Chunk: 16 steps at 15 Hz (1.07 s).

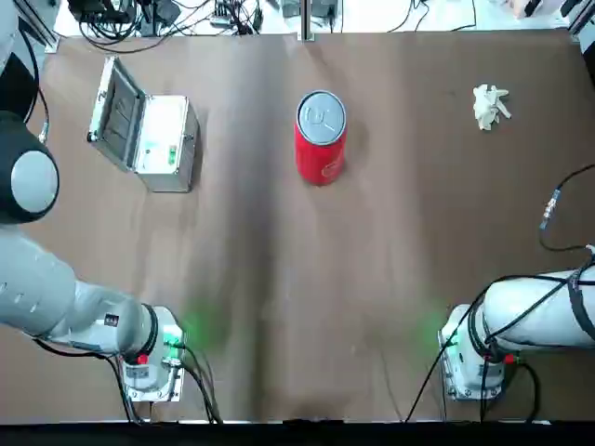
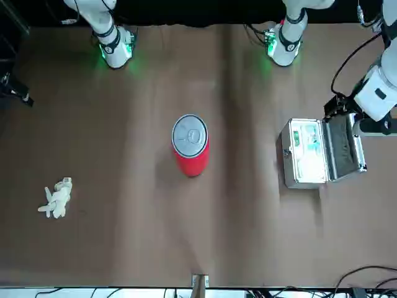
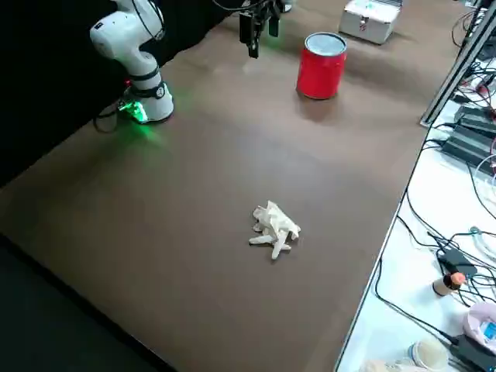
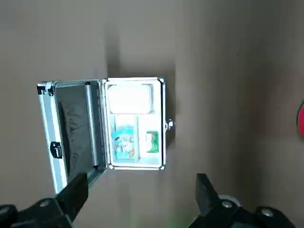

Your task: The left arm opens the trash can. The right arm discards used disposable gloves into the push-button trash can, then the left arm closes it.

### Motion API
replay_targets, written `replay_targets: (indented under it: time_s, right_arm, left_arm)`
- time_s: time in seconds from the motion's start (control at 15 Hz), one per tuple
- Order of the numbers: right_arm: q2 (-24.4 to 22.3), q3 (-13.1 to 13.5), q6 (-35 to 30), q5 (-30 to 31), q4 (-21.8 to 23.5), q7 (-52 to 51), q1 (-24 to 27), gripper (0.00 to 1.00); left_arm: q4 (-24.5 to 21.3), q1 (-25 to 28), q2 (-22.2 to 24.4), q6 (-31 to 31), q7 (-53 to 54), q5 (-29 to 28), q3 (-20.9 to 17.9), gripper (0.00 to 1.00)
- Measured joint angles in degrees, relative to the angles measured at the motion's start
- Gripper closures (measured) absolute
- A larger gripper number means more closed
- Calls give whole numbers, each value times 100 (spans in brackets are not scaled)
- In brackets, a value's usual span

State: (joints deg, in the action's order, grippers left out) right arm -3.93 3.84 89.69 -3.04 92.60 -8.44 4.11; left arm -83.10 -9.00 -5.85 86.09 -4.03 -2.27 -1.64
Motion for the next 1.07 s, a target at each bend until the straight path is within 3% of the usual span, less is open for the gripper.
replay_targets:
  time_s: [0.67,1.07]
  right_arm:
    - [-3,3,73,0,-26,0,-2,1]
    - [-3,-4,165,-1,-32,0,-6,1]
  left_arm:
    - [-7,-73,-42,-3,30,0,36,0]
    - [-56,-269,-530,-57,-10,273,472,0]
